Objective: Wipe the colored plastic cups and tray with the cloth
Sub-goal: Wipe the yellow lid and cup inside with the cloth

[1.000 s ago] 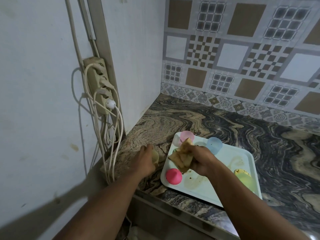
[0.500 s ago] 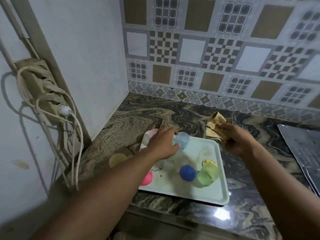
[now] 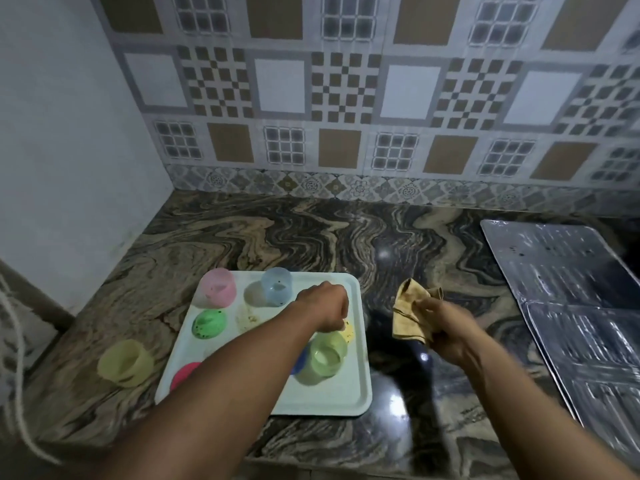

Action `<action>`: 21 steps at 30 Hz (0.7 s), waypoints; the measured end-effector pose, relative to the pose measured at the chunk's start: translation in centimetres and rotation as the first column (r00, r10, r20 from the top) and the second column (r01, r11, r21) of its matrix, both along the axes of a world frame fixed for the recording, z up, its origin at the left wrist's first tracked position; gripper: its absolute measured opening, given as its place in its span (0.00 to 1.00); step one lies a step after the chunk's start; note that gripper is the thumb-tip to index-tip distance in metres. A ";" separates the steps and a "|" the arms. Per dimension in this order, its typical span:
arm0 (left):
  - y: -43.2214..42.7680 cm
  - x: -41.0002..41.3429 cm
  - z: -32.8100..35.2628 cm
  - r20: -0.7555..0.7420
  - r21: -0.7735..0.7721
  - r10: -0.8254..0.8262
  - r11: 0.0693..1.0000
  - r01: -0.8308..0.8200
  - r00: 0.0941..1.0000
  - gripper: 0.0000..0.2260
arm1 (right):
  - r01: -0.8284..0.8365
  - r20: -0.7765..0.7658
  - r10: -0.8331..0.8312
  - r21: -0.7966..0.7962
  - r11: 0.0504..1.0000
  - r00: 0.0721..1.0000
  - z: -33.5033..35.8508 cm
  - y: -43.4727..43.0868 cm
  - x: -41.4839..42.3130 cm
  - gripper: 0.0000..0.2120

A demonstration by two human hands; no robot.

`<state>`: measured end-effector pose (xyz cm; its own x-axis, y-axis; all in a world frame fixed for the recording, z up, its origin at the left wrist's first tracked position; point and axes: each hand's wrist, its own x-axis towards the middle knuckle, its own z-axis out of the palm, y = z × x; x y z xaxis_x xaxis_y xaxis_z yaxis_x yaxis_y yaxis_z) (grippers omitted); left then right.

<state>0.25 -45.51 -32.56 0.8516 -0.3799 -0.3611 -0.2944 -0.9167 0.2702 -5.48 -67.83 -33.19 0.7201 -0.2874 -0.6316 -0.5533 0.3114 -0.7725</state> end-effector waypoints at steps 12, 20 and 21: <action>-0.7 0.6 -1.3 0.070 0.130 0.043 0.990 -0.052 0.997 0.10 | -0.316 0.089 0.326 -0.111 0.942 0.941 -1.3 1.9 1.8 0.13; 0.5 0.6 -0.9 0.239 0.067 -0.117 0.992 0.104 0.964 0.08 | -0.261 0.141 0.325 -0.344 0.902 0.935 -0.9 3.7 2.9 0.11; 0.9 0.6 -0.4 0.287 0.066 -0.167 0.986 0.154 0.943 0.08 | -0.239 0.171 0.307 -0.333 0.912 0.936 -0.7 4.1 3.1 0.09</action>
<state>0.86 -44.61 -32.98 0.8510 -0.5101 -0.1253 -0.4985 -0.8595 0.1131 -2.39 -63.71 -33.89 0.9058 -0.2119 -0.3670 -0.3928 -0.0947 -0.9148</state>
